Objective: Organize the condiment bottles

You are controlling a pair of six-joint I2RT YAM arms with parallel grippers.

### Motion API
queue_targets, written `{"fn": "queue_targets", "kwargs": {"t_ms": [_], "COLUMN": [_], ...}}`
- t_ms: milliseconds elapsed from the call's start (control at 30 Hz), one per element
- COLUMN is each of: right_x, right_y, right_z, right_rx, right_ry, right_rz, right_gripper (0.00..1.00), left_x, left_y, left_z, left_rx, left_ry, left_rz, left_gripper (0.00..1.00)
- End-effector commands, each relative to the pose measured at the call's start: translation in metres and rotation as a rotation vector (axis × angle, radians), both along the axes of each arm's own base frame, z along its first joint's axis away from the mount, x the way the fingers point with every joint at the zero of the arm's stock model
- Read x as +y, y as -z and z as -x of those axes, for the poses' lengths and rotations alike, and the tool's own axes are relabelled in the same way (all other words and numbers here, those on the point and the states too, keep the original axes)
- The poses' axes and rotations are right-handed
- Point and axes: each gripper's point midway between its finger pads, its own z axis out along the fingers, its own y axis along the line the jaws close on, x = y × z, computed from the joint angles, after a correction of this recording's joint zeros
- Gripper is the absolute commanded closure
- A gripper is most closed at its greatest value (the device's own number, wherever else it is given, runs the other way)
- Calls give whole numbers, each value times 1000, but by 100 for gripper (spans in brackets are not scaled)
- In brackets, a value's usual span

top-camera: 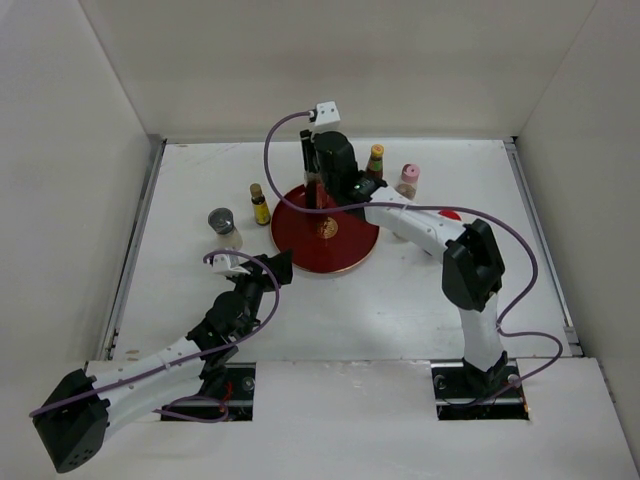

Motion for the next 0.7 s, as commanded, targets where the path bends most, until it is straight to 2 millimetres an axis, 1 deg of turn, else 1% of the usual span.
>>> {"fn": "queue_targets", "kwargs": {"t_ms": [0,200,433,567,667], "right_x": [-6,-8,-8,-8,-7], "right_y": [-84,-65,-69,-67,-61], "right_z": [-2,-1,-1,-2,-5], "right_rx": [-181,-158,-165,-162,-158], "right_ry": [11,13,8,10,11], "right_rz": [-202,-193,-199,-196,-189], "right_gripper": [80,80,80,80,79], "left_x": [1,1,0,-1,-1], "left_y": [-4,-3,-4,-4,-4], "left_z": [-1,-1,-1,-1,-1], "left_rx": [-13,-11,-11,-11,-11], "left_ry": [-7,-4,-2,3,3], "left_rz": [26,27,31,32,32], "left_gripper": [23,23,23,23,23]}}
